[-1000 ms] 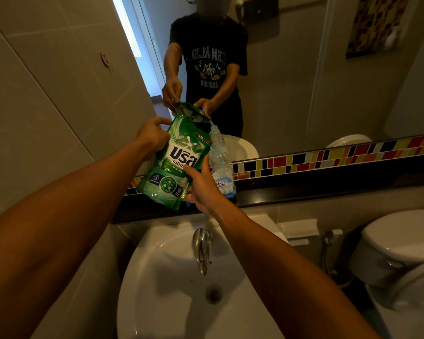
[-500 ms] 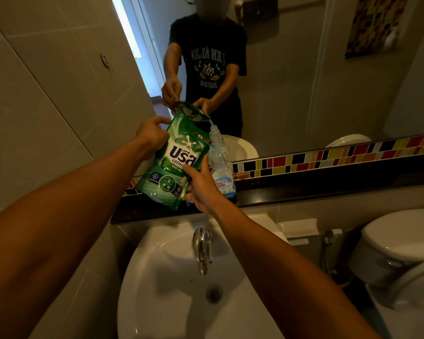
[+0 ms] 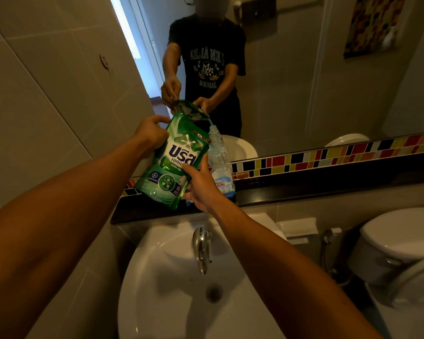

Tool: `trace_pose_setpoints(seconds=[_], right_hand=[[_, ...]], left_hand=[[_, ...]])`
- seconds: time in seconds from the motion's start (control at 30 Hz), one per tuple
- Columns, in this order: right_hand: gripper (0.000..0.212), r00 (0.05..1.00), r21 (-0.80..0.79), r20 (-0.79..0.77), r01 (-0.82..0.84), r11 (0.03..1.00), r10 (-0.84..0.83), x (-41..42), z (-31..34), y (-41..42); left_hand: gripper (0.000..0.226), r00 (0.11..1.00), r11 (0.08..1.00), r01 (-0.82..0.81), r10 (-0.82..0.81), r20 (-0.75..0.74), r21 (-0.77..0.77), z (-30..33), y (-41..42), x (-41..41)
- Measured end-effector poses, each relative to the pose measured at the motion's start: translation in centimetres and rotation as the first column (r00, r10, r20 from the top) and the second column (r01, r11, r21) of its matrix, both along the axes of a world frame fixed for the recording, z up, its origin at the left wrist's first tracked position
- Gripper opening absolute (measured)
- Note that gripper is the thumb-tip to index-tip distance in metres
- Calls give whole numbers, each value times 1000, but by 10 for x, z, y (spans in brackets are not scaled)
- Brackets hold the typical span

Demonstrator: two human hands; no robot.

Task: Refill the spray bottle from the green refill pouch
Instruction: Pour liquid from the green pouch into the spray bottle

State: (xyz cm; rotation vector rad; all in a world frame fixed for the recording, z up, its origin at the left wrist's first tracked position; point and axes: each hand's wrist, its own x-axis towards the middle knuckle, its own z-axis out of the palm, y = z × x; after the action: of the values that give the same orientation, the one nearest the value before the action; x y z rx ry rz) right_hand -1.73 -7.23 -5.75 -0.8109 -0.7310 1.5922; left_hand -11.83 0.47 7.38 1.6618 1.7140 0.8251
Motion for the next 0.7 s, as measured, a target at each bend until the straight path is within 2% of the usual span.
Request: trace_pose_setpoints(seconds=[0.7], right_hand=[[87, 1000, 4, -5, 0, 1000, 0, -1, 5, -3]], left_hand=[[44, 1000, 1000, -11, 11, 5, 7, 5, -2, 0]])
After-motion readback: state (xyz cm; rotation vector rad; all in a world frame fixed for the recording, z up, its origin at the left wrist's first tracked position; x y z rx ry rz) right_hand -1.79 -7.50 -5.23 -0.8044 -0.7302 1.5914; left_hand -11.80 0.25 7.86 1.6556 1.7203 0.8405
